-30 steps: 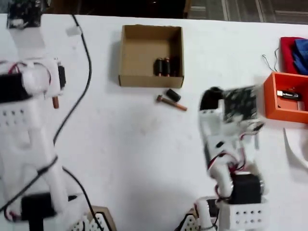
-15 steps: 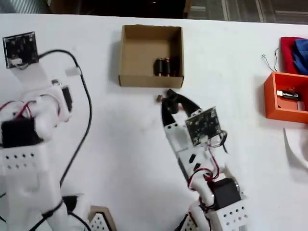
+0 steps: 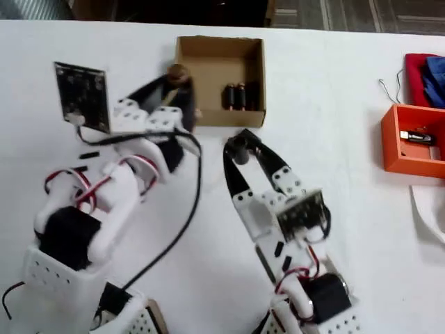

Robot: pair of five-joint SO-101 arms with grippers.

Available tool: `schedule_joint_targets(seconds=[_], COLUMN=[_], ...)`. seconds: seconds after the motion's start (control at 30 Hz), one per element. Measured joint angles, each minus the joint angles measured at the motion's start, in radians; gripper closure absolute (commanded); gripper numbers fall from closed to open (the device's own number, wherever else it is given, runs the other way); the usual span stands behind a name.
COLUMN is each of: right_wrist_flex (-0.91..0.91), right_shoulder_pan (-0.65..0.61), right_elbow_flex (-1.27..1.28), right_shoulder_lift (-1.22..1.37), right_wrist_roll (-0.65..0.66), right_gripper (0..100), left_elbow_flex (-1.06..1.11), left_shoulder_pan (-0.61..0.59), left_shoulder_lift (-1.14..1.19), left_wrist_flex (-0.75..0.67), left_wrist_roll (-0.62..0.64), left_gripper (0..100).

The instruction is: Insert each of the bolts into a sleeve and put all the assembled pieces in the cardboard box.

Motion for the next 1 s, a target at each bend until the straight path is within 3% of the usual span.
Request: schedule_joint_targets(seconds=[0.17,0.5,1.0], right_wrist_flex=[-0.003,-0.190,-0.203], right_shoulder_pan=[0.002,0.000,0.005], right_elbow_flex=[0.066,0.196,0.196], right_shoulder_lift=[-0.061,-0.061,-0.061], right_wrist_roll=[0.000,0.000,0.000], right_gripper=[97.7,97.7,97.7], left_elbow_flex=[0.000,0.018,0.103], left_shoulder_pan=[0.040,0.117,0.170], left_shoulder_lift=[0.000,-0.002,-0.005], left_wrist_flex=[-0.025,-0.034,-0.034], left_wrist_roll=[0.058,0.069,0.068], left_gripper=[97,97,97])
